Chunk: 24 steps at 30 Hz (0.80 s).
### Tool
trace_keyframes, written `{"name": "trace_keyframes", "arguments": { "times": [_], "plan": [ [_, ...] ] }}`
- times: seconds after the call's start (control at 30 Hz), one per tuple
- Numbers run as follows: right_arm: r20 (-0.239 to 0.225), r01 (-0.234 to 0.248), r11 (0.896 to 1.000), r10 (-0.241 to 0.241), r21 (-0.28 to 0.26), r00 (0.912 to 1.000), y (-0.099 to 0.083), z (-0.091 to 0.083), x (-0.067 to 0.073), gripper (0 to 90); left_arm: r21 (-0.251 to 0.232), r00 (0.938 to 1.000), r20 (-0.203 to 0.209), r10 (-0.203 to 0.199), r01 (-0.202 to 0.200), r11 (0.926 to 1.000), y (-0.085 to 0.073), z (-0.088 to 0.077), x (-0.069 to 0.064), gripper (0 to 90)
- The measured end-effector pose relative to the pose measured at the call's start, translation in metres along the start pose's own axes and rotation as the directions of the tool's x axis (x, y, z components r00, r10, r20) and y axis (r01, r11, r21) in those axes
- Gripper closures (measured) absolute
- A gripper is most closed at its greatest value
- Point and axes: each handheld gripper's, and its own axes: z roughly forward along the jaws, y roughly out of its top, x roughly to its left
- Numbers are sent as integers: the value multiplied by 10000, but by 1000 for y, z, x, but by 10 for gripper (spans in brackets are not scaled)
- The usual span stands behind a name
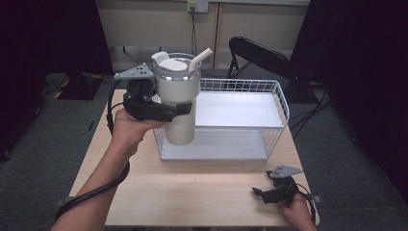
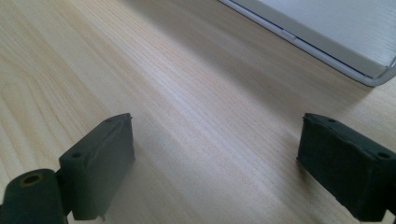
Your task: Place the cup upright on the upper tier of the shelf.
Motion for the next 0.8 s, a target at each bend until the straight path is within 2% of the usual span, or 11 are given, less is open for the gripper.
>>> {"name": "trace_keyframes", "arguments": {
  "times": [0.43, 0.8],
  "plan": [
    [0, 7, 10000, -7, -1, 10000, 0, 0, 0, 100, 117, 9999, 36, 120, -120, 9999, 12, 14, 4, 92],
    [-6, 8, 10000, -8, 6, 10000, 0, 0, 0, 101, 90, 9994, -320, 131, -129, 9999, 24, 22, 10, 92]
  ]
}}
